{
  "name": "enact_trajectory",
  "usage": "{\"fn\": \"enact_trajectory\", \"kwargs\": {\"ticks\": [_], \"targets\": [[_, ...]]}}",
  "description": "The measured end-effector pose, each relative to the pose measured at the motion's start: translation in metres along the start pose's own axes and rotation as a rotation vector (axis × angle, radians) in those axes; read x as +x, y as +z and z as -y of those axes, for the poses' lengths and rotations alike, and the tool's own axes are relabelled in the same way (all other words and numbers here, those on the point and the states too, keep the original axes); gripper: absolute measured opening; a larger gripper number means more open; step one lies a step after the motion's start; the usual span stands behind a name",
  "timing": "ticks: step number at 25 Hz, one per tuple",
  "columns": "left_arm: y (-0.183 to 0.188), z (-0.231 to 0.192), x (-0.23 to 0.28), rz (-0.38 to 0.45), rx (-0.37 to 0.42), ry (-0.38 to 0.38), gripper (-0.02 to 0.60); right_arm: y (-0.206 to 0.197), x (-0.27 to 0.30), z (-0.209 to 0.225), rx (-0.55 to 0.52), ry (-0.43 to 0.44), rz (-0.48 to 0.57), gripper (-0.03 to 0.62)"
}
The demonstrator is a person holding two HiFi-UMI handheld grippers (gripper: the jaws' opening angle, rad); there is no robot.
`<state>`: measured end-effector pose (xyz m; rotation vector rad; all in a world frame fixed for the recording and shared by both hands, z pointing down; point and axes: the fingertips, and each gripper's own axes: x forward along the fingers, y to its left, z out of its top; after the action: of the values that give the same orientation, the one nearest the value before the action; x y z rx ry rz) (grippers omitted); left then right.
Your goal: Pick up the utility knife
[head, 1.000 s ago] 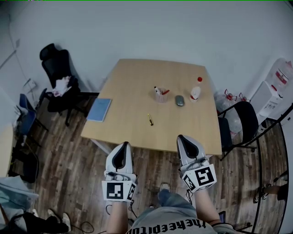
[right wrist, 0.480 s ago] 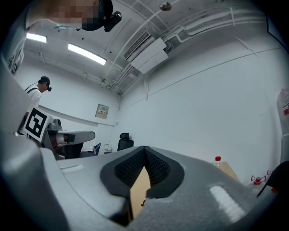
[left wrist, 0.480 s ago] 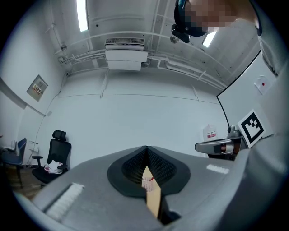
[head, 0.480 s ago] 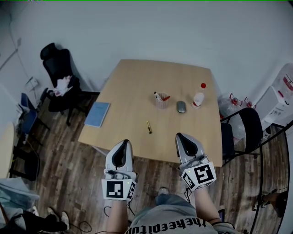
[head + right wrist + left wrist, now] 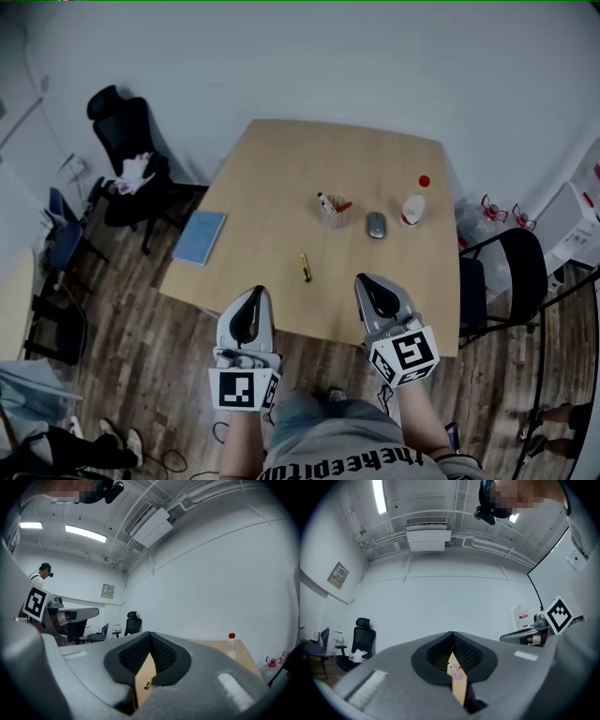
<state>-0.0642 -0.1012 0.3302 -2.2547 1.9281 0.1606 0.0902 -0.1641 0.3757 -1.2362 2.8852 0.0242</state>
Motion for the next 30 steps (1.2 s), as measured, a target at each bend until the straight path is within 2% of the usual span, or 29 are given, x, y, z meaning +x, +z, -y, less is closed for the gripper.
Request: {"fn": "enact_trajectory", "kwargs": {"ticks": [6,14,23,30], "targets": [[-0.007,-0.006,0.02,-0.015,-0.003,-0.023,0.02,-0.005,0.024,0.006,0.011,0.001,-0.028,0.003],[-0.01,-0.027,0.055,-0.014,-0.006,-0.072,0.02,-0.022,0.068,0.011,0.054,-0.018,-0.117,0.003],[-0.028,-0.06,0.085,-0.04,-0.021,-0.115,0.02,-0.063,0.117,0.005,0.056,-0.015,-0.257,0.003],[-0.047,-0.079,0.099,-0.07,-0.049,-0.143,0.02,-0.114,0.134,0.002,0.106,-0.04,-0.401,0.003]]}}
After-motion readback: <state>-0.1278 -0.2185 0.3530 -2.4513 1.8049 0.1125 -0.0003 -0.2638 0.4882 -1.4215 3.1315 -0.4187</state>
